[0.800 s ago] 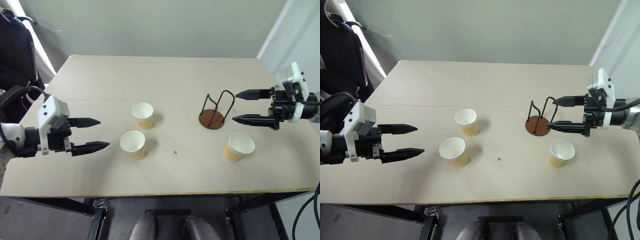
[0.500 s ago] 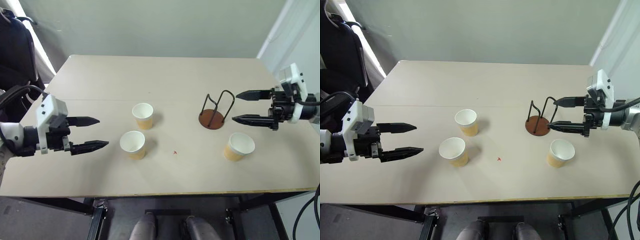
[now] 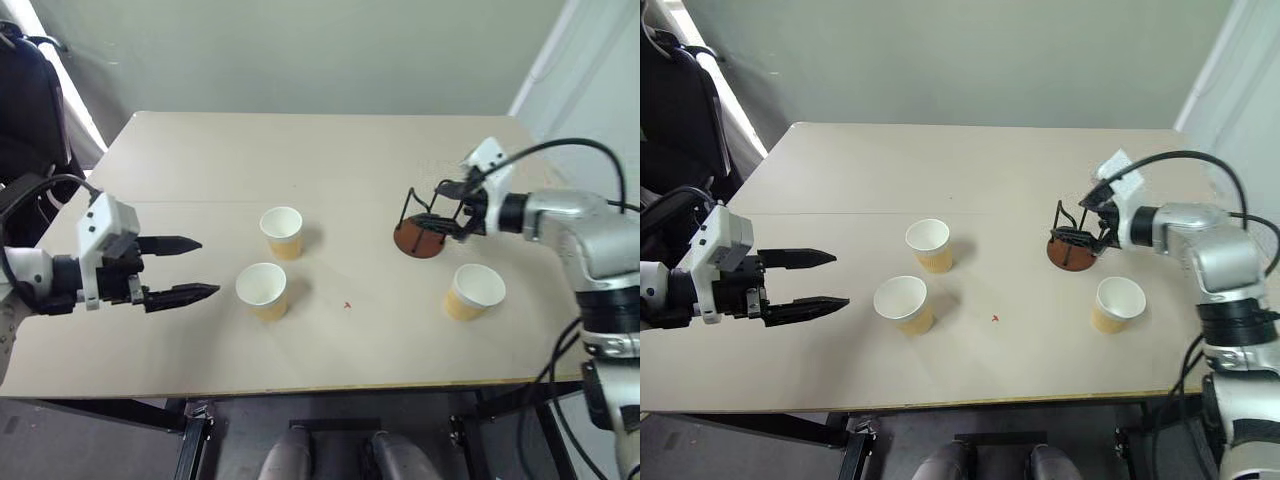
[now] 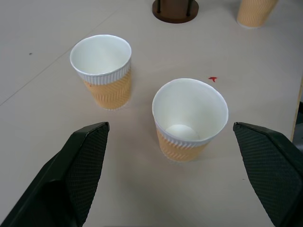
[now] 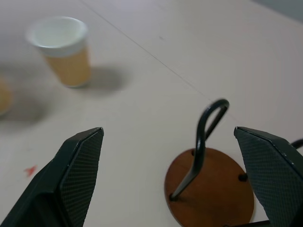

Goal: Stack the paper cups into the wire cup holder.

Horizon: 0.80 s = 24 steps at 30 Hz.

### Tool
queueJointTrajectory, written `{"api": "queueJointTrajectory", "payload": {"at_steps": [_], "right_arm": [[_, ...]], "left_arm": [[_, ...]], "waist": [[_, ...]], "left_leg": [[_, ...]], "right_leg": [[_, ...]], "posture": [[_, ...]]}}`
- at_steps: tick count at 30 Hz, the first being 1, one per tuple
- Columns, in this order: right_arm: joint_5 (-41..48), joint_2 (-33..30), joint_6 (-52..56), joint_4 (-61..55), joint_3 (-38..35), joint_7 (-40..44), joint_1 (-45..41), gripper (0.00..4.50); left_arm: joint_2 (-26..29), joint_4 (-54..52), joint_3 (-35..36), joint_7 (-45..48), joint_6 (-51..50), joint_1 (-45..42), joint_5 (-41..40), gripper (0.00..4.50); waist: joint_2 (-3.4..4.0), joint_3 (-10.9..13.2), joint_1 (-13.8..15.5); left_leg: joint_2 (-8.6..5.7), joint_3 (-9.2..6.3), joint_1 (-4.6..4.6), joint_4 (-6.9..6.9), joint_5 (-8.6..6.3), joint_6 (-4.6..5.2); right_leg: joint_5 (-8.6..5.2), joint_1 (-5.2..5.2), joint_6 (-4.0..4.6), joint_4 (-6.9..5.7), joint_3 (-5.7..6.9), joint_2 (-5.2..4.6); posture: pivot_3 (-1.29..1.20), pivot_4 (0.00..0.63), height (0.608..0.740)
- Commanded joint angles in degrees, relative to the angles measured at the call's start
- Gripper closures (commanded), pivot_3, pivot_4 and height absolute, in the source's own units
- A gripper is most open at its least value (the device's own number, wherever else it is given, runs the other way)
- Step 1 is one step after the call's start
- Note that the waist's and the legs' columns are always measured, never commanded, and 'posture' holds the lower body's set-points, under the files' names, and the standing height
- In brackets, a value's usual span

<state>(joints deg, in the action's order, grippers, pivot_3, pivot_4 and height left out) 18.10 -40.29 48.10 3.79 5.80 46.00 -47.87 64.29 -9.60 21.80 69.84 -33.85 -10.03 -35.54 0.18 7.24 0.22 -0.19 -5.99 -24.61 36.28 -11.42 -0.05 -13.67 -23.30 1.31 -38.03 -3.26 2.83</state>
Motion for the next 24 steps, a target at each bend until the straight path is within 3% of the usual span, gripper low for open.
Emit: {"api": "queueJointTrajectory", "payload": {"at_steps": [1,7,8,12,20,22,24], "right_arm": [[-1.99,0.16,0.66,0.57,-0.70,-2.37,-2.10,0.02],[-3.93,1.82,0.42,1.68,0.96,-2.58,-1.71,0.02],[-4.06,2.39,0.49,2.04,0.98,-2.84,-1.86,0.19],[-4.95,3.79,-0.11,3.37,1.31,-2.95,-2.61,1.28],[-5.73,4.91,-1.04,4.32,1.13,-2.27,-3.02,4.36],[-4.09,4.23,-1.43,2.54,0.63,0.51,-2.51,4.47],[1.45,2.26,-3.91,-3.97,-0.81,9.12,-0.33,4.47]], "left_arm": [[0.30,-1.70,1.75,-0.27,0.49,0.49,0.00,0.00],[0.34,-3.00,3.35,-0.83,0.05,2.61,-0.41,0.00],[0.36,-3.20,3.53,-0.94,-0.04,2.85,-0.47,0.00],[0.53,-3.83,4.28,-1.26,-0.50,3.44,-0.71,0.00],[0.77,-4.46,4.59,-1.91,-1.20,3.51,-0.78,0.00],[0.83,-4.44,4.51,-1.95,-1.35,3.29,-0.78,0.00],[1.02,-4.31,4.45,-1.92,-1.42,3.07,-0.69,0.00]], "waist": [[0.00,0.00,0.21],[0.00,0.00,0.13],[0.00,0.00,0.12],[0.00,0.00,0.07],[0.00,0.00,0.13],[0.00,0.00,0.13],[0.00,0.00,0.19]], "left_leg": [[0.00,0.00,-0.02,0.00,0.00,0.00],[0.01,0.02,-0.12,-0.05,-0.01,-0.02],[0.01,0.03,-0.11,-0.05,0.00,-0.03],[0.02,0.03,-0.09,-0.06,0.02,-0.05],[0.02,0.03,-0.11,-0.07,0.01,-0.05],[0.02,0.03,-0.11,-0.07,0.01,-0.05],[0.02,0.03,-0.17,-0.07,0.01,-0.05]], "right_leg": [[0.00,-0.01,0.00,0.00,0.00,0.00],[0.00,-0.15,0.02,0.00,0.00,0.00],[0.00,-0.16,0.03,-0.02,0.00,0.00],[0.00,-0.16,0.05,-0.04,0.00,0.00],[-0.01,-0.17,0.08,-0.03,0.00,0.00],[-0.01,-0.17,0.08,-0.03,0.01,0.00],[-0.01,-0.21,0.08,-0.02,0.01,0.00]], "posture": [[0.00,0.150,0.740],[0.00,0.150,0.740],[0.00,0.150,0.740],[0.00,0.150,0.740],[0.00,0.150,0.740],[0.00,0.150,0.740],[0.00,0.150,0.740]]}}
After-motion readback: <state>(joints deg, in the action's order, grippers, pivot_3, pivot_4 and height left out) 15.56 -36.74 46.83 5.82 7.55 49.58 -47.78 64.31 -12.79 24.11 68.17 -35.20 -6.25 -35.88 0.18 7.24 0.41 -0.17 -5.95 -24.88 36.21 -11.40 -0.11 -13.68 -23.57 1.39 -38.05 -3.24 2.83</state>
